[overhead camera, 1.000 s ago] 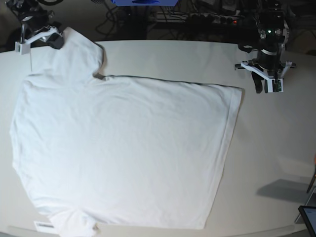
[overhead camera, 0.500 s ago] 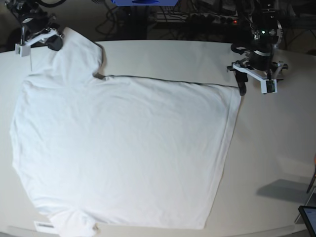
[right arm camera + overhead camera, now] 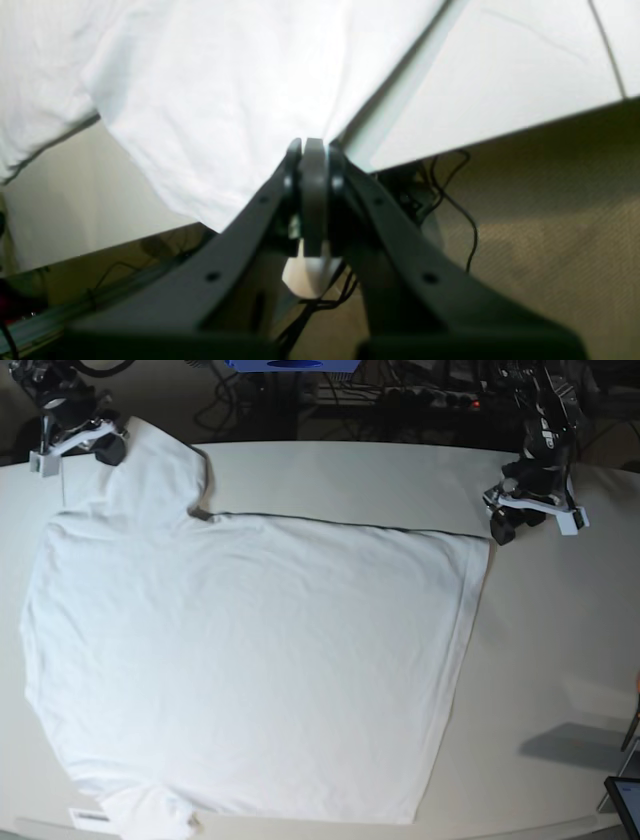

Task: Fold the T-shirt properly
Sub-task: 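Lower both grippers and pinch the shirt edge at each corner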

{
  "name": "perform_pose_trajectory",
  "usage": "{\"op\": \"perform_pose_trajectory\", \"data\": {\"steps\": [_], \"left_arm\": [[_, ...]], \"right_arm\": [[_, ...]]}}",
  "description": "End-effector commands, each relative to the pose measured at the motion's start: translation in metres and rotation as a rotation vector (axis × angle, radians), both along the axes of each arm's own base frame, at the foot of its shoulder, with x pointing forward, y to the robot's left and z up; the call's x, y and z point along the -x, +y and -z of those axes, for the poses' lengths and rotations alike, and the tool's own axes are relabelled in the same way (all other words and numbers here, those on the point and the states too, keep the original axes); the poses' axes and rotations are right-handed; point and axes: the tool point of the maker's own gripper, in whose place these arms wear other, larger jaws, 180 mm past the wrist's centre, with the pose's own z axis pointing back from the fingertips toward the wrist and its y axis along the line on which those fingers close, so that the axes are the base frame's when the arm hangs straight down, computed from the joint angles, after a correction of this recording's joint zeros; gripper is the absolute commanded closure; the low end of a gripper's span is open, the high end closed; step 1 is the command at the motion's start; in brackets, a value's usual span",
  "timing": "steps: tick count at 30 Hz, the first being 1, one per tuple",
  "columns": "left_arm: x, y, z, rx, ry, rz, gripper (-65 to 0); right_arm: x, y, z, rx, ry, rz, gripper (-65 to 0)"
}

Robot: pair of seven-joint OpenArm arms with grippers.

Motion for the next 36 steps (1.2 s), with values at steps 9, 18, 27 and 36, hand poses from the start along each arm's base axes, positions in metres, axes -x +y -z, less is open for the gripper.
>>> {"op": "perform_pose_trajectory", "data": {"steps": [9, 18, 27, 36], "left_arm": [[-0.013, -0.034, 0.007, 0.051, 0.016, 0.082, -42.8], [-0.037, -0.053, -0.001, 0.070, -0.029, 0.126, -42.7], [-0.055, -0.077, 0.011, 0.116, -0.019, 0.174, -42.7], [-0.051, -0.079, 0.023, 0.130, 0.009, 0.172, -16.5]], "right_arm": [[-0.003, -0.003, -0.006, 0.008, -0.027, -0.003, -0.3], [-0.003, -0.003, -0.006, 0.009, -0.026, -0.004, -0.3], [-0.005, -0.003, -0.006, 0.010, -0.031, -0.004, -0.3], [-0.007, -0.004, -0.007, 0.013, -0.034, -0.005, -0.3]]}}
